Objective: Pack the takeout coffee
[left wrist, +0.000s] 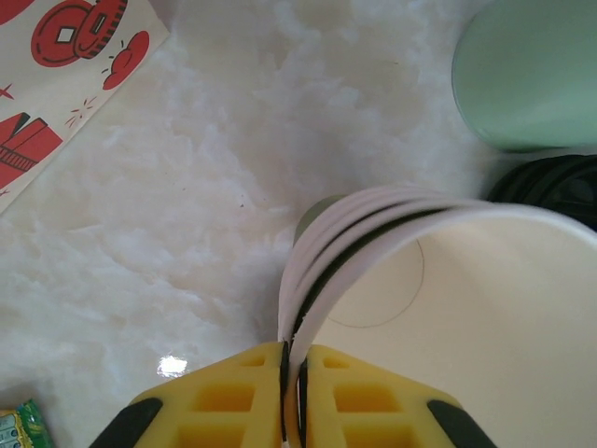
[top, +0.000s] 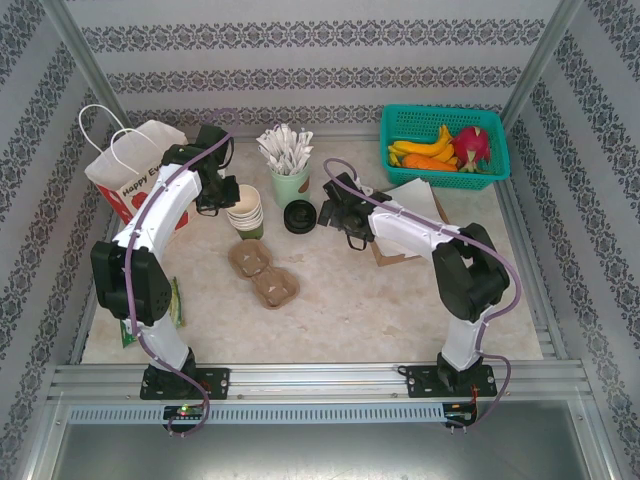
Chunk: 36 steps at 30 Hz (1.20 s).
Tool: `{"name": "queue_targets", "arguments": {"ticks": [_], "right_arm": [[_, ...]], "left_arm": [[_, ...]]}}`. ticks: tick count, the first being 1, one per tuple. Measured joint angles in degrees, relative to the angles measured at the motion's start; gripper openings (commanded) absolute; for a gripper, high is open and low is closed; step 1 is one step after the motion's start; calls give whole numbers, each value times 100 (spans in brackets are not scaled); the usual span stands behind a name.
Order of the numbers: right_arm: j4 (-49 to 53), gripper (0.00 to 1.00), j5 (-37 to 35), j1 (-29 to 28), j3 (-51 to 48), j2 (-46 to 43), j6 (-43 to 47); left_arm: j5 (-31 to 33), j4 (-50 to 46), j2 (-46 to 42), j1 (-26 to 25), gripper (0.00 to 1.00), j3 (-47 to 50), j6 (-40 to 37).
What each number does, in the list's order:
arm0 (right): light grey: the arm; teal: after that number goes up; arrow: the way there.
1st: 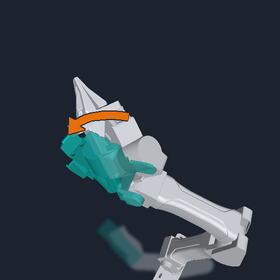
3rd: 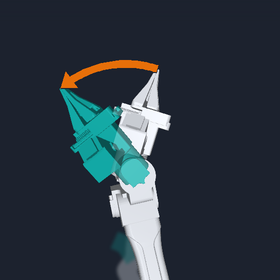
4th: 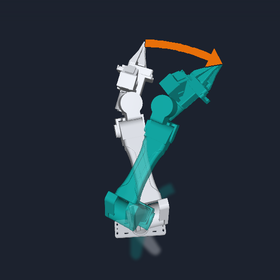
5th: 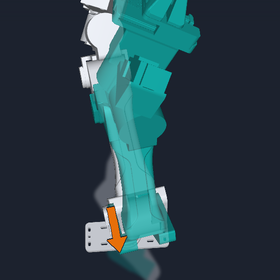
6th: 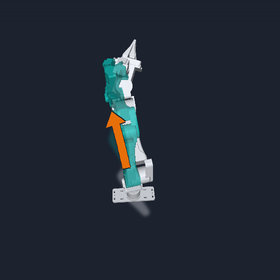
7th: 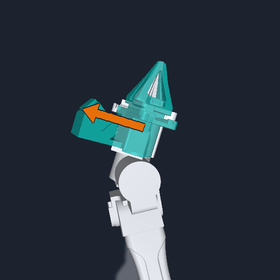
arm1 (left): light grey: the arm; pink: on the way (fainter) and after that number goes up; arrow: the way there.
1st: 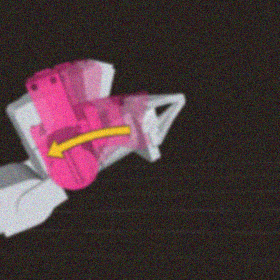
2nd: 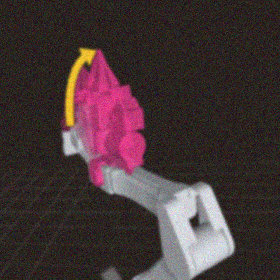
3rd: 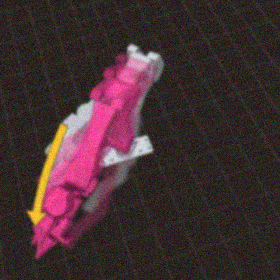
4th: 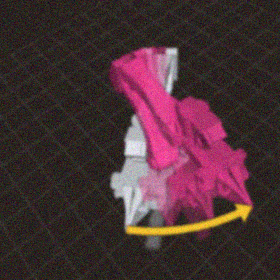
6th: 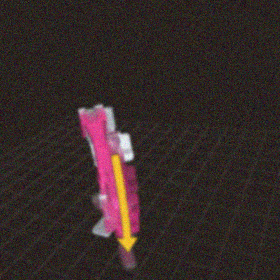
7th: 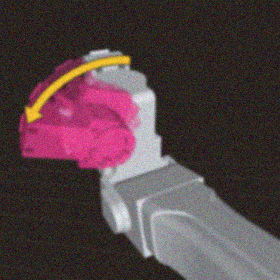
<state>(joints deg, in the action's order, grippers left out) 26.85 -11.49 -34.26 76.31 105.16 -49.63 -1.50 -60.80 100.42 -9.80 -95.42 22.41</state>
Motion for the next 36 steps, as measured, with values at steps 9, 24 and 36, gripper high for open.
{"name": "queue_targets", "arguments": {"ticks": [9, 24, 36], "right_arm": [[-203, 98, 42, 0, -11, -280, 280], [-339, 98, 39, 0, -85, -780, 601], [-1491, 98, 935, 0, -796, -1456, 1648]], "left_arm": [[22, -118, 24, 0, 0, -111, -11], [-46, -192, 20, 4, 0, -308, -24], [22, -319, -219, 92, 0, -625, -127]]}}
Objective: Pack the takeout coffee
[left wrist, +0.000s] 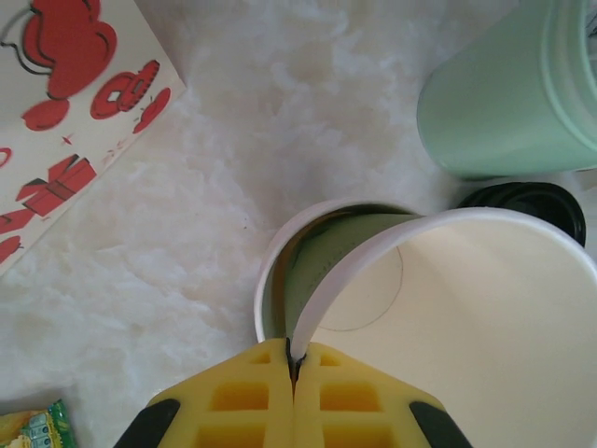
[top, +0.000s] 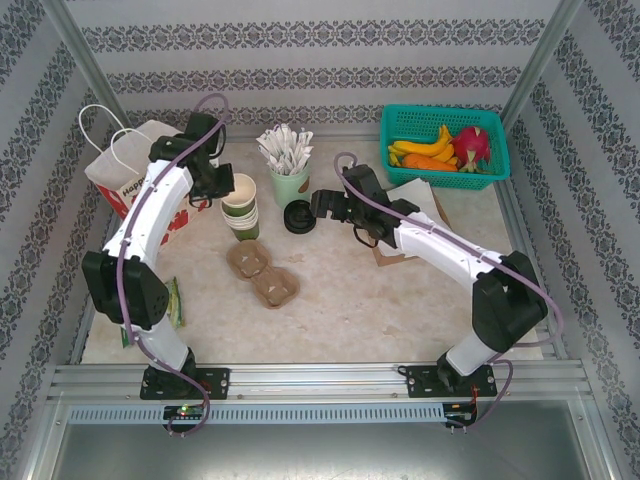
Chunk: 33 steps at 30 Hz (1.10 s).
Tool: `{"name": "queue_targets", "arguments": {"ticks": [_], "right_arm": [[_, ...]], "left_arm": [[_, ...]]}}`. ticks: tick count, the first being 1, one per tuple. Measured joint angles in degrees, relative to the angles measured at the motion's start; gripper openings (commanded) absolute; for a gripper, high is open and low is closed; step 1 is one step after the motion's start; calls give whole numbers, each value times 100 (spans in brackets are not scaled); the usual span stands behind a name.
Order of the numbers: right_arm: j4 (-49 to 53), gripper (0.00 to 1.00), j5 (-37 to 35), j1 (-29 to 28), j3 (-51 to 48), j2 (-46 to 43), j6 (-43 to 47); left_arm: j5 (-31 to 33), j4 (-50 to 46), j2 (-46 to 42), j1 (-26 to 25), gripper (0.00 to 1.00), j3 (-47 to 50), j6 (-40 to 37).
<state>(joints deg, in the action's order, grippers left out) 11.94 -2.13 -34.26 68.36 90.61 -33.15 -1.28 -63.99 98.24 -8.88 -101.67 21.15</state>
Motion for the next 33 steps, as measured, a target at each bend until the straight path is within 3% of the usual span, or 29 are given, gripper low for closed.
{"name": "queue_targets", "arguments": {"ticks": [14, 22, 27, 33], "right_arm": [[-1399, 98, 721, 0, -1014, -1086, 1259], [-1519, 98, 901, 4, -1231, -1360, 1360], [-1550, 98, 892, 227, -1620, -1757, 881], [-1488, 98, 732, 573, -2251, -2337, 544]], "left_arm": [[105, -409, -275, 0, 0, -850, -260], [-509, -638, -730, -68, 0, -1075, -404], [-807, -608, -1067, -710, 0, -918, -455], [-715, -122, -1174, -1641, 0, 0, -446]]}}
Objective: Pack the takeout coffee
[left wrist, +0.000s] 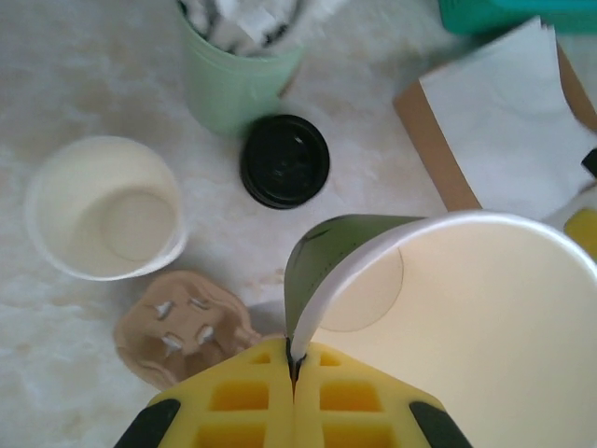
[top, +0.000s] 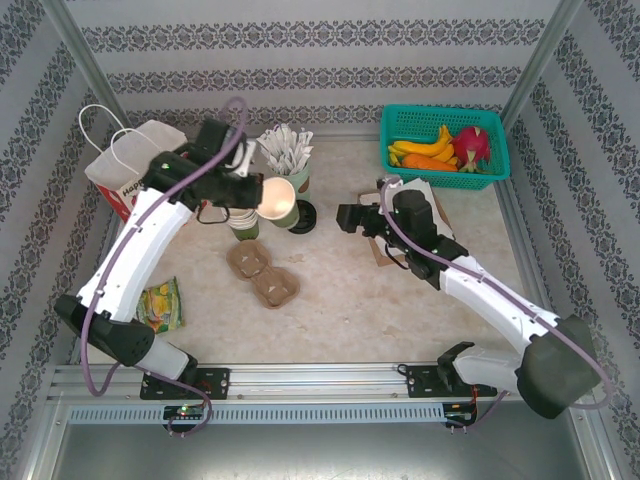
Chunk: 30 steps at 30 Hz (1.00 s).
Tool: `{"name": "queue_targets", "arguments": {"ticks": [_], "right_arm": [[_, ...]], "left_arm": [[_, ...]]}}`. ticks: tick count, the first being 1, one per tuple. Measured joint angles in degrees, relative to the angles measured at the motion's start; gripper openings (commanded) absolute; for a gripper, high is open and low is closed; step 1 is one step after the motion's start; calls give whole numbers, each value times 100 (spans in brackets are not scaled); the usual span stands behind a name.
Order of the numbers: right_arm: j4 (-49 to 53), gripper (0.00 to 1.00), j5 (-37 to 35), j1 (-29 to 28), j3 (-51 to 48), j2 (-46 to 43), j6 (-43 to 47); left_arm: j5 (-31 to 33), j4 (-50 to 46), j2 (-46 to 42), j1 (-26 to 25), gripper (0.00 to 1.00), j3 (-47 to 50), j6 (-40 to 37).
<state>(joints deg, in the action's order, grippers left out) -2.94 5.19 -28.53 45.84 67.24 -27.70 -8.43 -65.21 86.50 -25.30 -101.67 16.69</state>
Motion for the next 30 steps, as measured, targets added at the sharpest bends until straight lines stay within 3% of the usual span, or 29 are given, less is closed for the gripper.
{"name": "queue_targets", "arguments": {"ticks": [8, 19, 30], "right_arm": [[103, 98, -13, 498, -562, -573, -546], [98, 98, 212, 501, -557, -232, -667], [111, 98, 350, 352, -210, 374, -664]], "left_arm": [[192, 1290, 184, -887, 0, 1526, 142], [247, 2258, 503, -1093, 0, 2315, 284], [273, 2363, 682, -1185, 2, 2677, -9]]}}
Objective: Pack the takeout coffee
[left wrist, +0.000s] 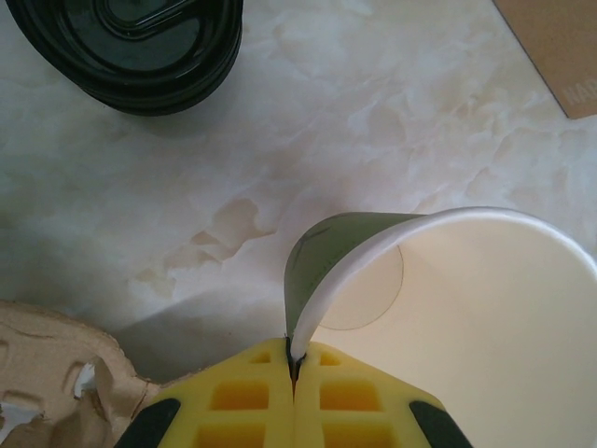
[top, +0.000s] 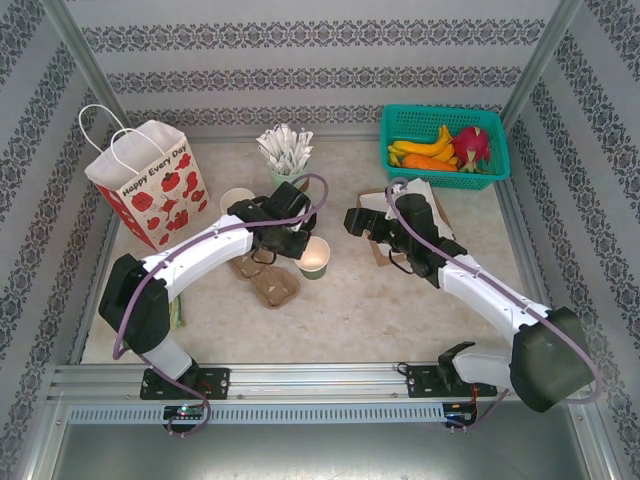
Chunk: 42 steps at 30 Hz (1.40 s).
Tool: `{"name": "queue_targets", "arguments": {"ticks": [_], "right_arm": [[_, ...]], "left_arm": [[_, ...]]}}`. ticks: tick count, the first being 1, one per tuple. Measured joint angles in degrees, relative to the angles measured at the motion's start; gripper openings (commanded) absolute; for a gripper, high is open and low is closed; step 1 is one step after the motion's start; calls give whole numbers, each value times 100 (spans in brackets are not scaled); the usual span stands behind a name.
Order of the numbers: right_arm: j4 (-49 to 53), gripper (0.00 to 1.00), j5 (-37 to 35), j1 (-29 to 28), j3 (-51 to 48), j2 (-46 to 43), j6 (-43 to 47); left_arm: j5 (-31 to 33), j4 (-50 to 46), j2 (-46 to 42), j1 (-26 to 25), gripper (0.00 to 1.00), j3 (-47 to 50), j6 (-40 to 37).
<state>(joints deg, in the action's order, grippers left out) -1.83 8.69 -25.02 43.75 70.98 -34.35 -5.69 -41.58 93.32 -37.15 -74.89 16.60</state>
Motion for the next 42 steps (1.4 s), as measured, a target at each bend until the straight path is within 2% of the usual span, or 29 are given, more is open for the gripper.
{"name": "queue_targets", "arguments": {"ticks": [14, 18, 22, 29, 30, 31, 32, 35, 42], "right_arm": [[354, 98, 105, -190, 461, 485, 74], [433, 98, 151, -227, 629, 734, 153], [492, 98, 216, -254, 811, 1012, 197], [507, 91, 236, -302, 1207, 1628, 332], [507, 93, 236, -302, 1270, 1738, 372], [505, 97, 240, -302, 1335, 1838, 409], [505, 98, 240, -299, 1425, 1958, 446], [525, 97, 267, -299, 1694, 2315, 542], [365, 92, 424, -328, 2212, 3060, 584]], "left_arm": [[52, -396, -116, 0, 9, 332, -420], [-33, -404, -116, 0, 17, 330, -417], [-131, -400, -116, 0, 20, 330, -415], [-518, -354, -111, 0, 25, 326, -356], [-575, -332, -111, 0, 28, 323, -332], [-610, -313, -111, 0, 33, 323, -317], [-643, -293, -111, 0, 40, 323, -299], [-728, -247, -111, 2, 46, 319, -205], [-793, 63, -483, 20, 73, 332, 92]]}}
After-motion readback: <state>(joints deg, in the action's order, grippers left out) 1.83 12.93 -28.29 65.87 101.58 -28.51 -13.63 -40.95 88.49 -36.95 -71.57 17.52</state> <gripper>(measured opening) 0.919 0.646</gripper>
